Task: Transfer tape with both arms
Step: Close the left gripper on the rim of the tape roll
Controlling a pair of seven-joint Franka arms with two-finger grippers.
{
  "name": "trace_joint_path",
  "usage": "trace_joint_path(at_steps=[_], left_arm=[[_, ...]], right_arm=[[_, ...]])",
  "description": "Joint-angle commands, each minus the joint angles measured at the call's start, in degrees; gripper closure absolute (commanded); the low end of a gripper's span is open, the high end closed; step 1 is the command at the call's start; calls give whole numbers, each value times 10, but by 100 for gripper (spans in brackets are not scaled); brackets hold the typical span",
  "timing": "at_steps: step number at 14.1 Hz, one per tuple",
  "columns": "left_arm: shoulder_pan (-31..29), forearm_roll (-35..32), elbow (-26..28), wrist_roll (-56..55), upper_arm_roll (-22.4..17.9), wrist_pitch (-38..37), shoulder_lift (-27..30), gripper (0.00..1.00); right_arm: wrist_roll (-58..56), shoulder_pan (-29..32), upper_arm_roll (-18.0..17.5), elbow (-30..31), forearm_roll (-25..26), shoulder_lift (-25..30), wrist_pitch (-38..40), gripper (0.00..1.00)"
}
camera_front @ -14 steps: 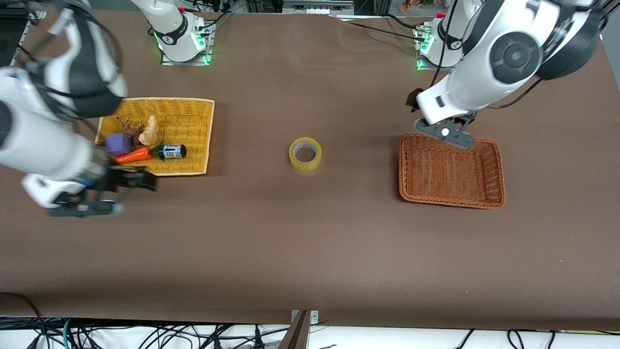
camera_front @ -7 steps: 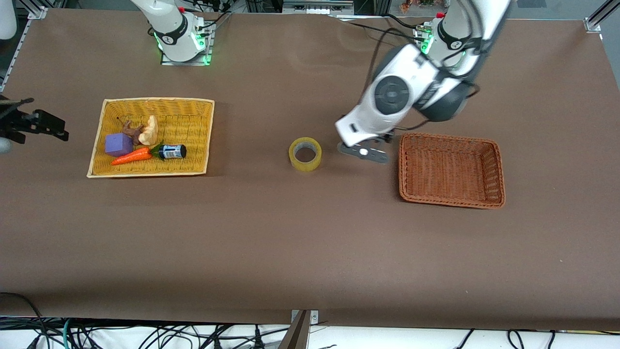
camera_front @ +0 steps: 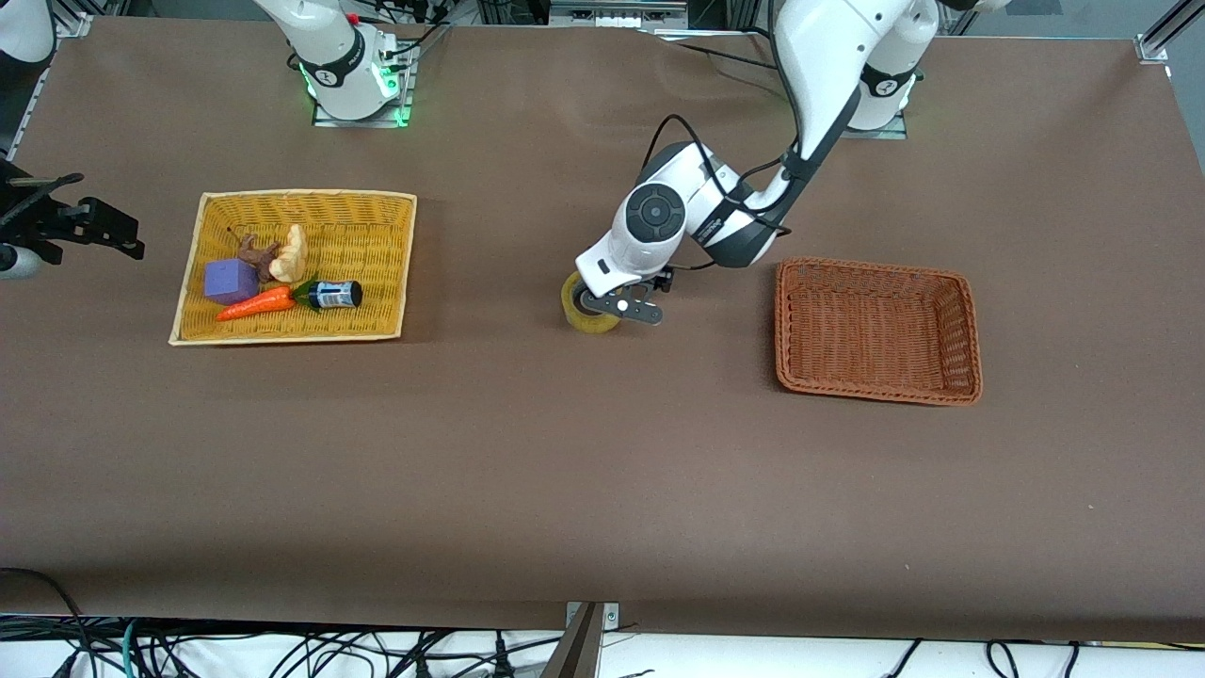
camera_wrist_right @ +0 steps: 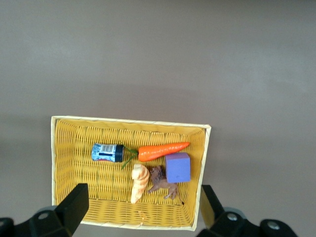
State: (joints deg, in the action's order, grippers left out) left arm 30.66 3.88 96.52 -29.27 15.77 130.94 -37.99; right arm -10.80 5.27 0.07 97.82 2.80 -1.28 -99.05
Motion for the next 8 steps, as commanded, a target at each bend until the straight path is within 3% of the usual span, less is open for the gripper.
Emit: trace_joint_path(at_steps=[1,5,6,7,8], left_arm=[[8,3,-18,-7,-12,41,-23,0],[7,-9,-16,1,-18,91,-49,0],[3,-36,-17,11,-18,91,-50,40],[3,-54,-18,5,-17,91,-50,66],[3,-59,-17,4,-17,92,-50,72]], right_arm=[[-9,-3,8,-12,11,22,-6,0],[52,-4,12,-31,1,30,28,0],[82,-4,12,-34,-2,29,28,0],[87,-5,12,-41,-2,28,29,0],[86,-5,12,-47,-5,25,35,0]])
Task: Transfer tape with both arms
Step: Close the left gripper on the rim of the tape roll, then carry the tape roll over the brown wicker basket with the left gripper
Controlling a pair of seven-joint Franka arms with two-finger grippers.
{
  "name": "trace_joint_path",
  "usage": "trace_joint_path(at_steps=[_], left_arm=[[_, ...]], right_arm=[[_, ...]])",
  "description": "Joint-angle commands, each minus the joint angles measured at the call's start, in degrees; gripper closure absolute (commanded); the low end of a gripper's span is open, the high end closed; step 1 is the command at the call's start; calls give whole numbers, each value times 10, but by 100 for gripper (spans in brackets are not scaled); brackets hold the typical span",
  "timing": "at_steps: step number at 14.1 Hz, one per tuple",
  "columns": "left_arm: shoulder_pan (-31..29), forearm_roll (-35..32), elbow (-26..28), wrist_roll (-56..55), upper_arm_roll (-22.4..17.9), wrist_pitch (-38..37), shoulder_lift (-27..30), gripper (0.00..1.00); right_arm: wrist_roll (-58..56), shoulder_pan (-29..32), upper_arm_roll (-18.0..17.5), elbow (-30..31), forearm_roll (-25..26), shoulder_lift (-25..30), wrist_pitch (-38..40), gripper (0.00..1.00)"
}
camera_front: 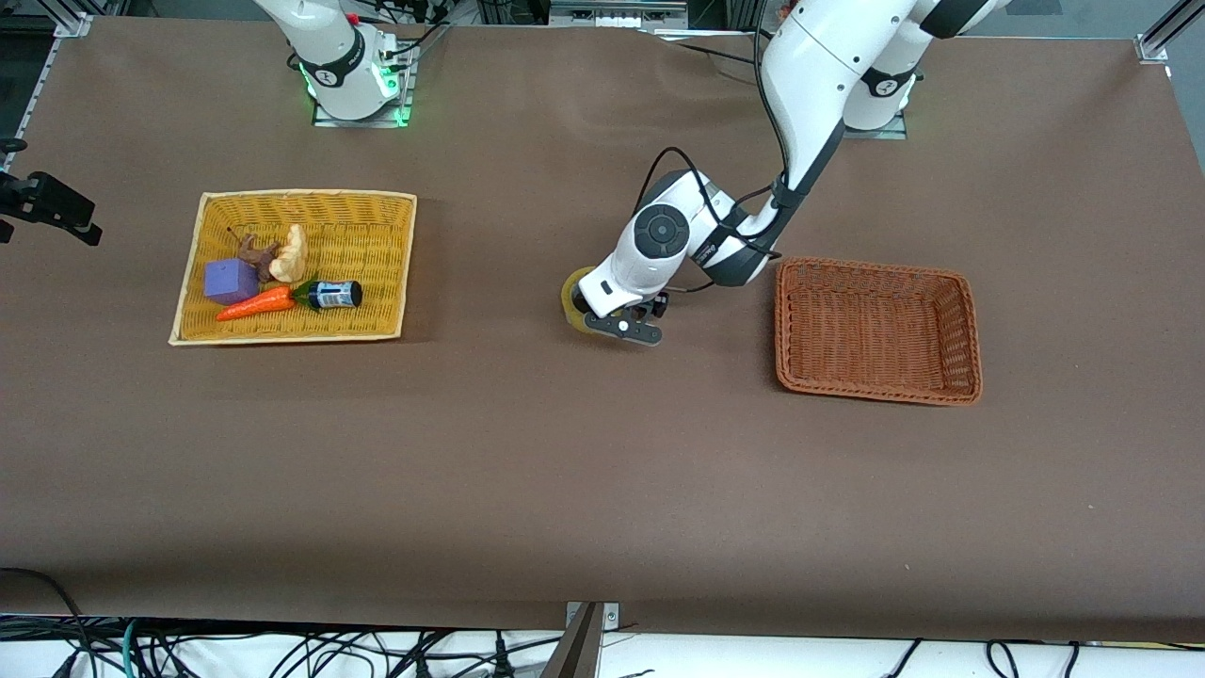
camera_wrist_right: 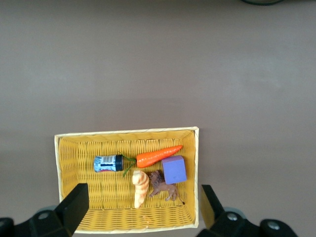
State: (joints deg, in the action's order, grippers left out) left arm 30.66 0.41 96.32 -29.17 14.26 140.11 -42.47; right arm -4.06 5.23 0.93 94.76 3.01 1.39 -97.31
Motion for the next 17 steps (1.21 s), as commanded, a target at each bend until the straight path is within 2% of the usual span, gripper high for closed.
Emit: trace_joint_path(at_steps=[1,2,7,12,15,17], left_arm=[[1,-24,-14,3,-2,-1,-5,90],[1,-24,-14,3,-2,-1,-5,100],[-11,-19,-15,2,0,-32,16,100],[-60,-24,-17,-3,-6,-216,106,100],[-128,-30,-16,39,-10,-345,145,100],[-169,-76,-8,98,-7,-411,164,100]], right_arm=[[19,-5,5,-17,-8,-5,23,0],[19,-5,4,-19,-8,-11,22,0],[18,-5,0,-20,-8,-25,18,0],[16,-7,-2,-20,-6,-31,17,0],[15,-7,-3,-21,-6,-32,17,0],[15,-7,-5,-21,-6,-32,17,0]])
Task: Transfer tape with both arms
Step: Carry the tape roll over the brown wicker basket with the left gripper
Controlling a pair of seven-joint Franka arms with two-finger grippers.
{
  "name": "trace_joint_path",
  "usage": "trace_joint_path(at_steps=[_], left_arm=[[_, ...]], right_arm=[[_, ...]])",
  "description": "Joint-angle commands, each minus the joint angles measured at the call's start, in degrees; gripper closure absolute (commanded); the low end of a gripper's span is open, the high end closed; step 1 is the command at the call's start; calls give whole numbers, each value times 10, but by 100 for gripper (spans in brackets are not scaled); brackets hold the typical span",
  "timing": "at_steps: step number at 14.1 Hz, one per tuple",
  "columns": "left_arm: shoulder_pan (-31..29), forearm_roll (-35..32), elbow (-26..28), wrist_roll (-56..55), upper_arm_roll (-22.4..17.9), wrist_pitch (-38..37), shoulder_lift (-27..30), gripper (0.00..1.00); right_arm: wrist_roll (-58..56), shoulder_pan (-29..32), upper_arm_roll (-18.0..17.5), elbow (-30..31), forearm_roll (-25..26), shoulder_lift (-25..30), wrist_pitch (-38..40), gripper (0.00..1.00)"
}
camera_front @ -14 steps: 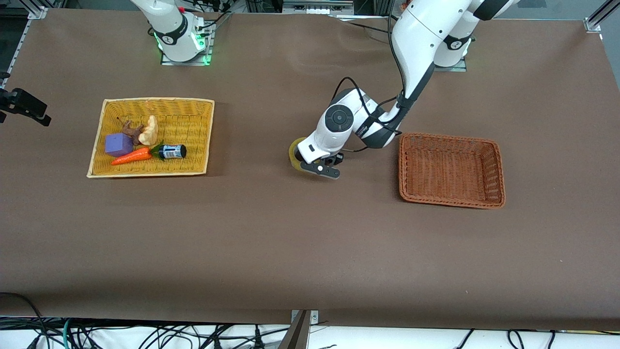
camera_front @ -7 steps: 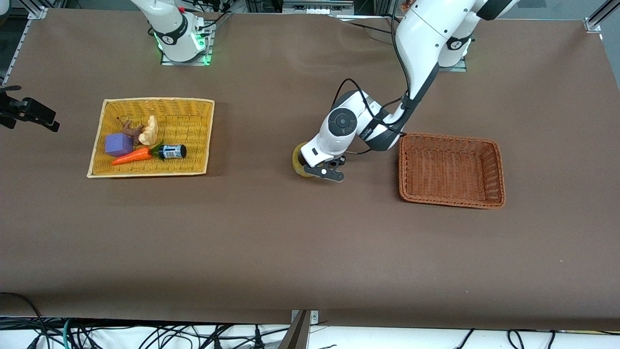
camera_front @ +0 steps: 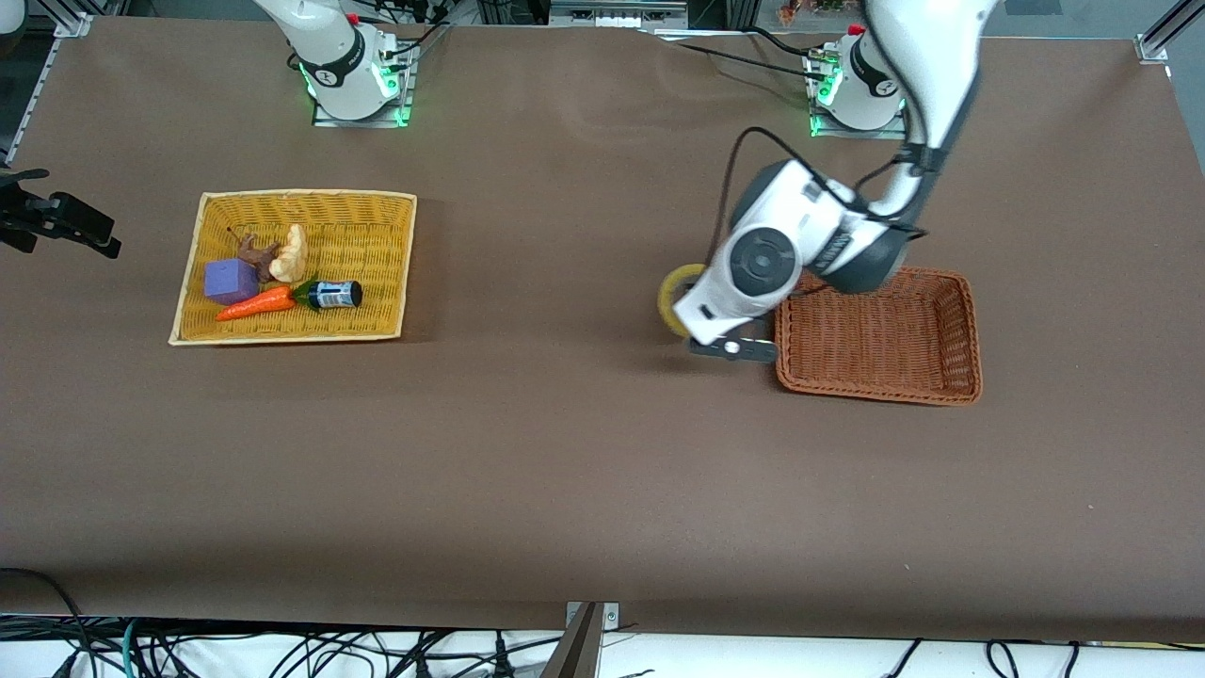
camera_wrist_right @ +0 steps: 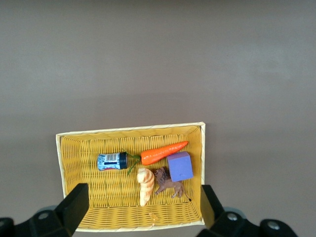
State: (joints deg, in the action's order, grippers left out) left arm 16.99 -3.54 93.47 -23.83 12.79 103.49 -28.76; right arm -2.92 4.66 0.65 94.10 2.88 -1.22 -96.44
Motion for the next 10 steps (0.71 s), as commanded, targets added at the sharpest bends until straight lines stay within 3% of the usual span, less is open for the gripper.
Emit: trace_joint_path(at_steps=[1,4,8,9,10], left_arm=[[-53,-54,25,80,8,-71,27,100],[-128,-70,40,222,8,-73,22,100],[-197,-98,87,279,8,27,-5,99],[-206,-98,96,294,9,50,-10,62],[-207,-98,95,298,9,51,-10,1]], right_arm=[[4,-1,-5,-15,-5,-5,8,0],[4,-2,-6,-15,-4,-5,8,0],[4,-1,-6,-15,-4,-6,8,0],[4,-1,-6,-15,-4,-6,8,0],[4,-1,-6,-15,-4,-6,8,0]])
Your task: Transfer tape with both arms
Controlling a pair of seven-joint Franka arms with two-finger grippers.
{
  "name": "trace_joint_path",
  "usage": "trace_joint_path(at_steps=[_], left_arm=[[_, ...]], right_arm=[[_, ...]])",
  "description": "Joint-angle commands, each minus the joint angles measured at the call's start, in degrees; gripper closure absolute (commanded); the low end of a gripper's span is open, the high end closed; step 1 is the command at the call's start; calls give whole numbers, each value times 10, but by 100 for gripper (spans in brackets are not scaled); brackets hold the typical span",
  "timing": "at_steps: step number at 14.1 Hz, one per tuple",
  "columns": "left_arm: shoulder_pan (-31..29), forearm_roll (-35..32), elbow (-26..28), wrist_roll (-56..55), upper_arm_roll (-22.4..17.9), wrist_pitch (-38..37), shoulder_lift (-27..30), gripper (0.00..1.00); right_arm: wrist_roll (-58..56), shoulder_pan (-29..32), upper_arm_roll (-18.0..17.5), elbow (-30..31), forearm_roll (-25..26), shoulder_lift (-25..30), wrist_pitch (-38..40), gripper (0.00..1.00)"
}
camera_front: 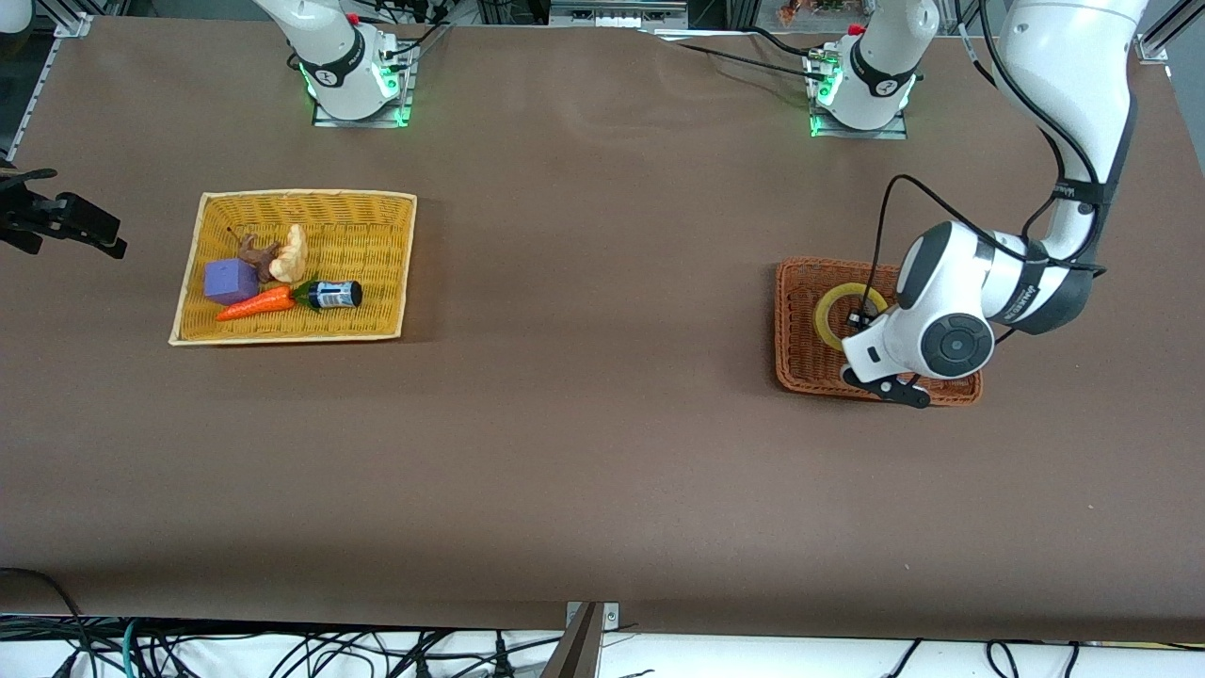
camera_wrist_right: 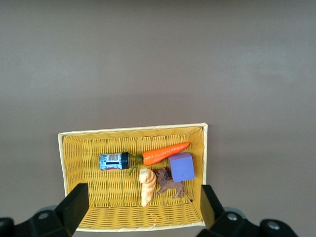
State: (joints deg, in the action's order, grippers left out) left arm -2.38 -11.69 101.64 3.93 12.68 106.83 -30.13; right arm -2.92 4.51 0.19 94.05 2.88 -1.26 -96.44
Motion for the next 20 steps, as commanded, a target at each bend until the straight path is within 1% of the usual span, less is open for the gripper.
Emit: trace_joint_path(at_steps=[1,2,4,5,7,9,10,12,13,15,16,17,18,19,20], left_arm=[[-11,-17,8,20,12,6,8,0],[-5,-15,-1,20,16,-19,21,0],[-13,3,-30,15,52,-52,53,0],[-13,17,-31,14,60,-55,80,0],[-11,21,-39,12,76,-60,138,0],[-16,53,-63,-24,102,-110,187,0],[-15,56,-90,-44,103,-132,204,0],[-15,56,-172,-49,100,-197,205,0],[-19,54,-205,-51,96,-216,204,0],[-24,54,-210,-51,65,-214,207,0],[-6,50,-202,-51,51,-216,219,0],[17,60,-167,-51,10,-211,240,0],[43,80,-127,-55,-25,-186,268,0],[48,100,-90,-50,-46,-160,291,0],[55,120,-67,-47,-69,-143,306,0]], right_arm=[[4,1,-1,-14,-4,-6,8,0],[4,1,-1,-14,-4,-6,8,0],[4,1,-1,-13,-5,-6,8,0],[4,1,-1,-14,-4,-6,8,0],[4,1,-1,-14,-4,-6,8,0],[4,1,-1,-14,-4,-6,8,0],[4,1,-1,-14,-4,-6,8,0],[4,1,-1,-14,-4,-6,8,0],[4,1,-1,-14,-4,-6,8,0],[4,1,-1,-14,-4,-6,8,0],[4,1,-1,-14,-4,-6,8,0],[4,1,-1,-14,-4,-6,8,0],[4,1,-1,-14,-4,-6,8,0],[4,1,-1,-14,-5,-6,8,0],[4,1,-1,-14,-5,-6,8,0]])
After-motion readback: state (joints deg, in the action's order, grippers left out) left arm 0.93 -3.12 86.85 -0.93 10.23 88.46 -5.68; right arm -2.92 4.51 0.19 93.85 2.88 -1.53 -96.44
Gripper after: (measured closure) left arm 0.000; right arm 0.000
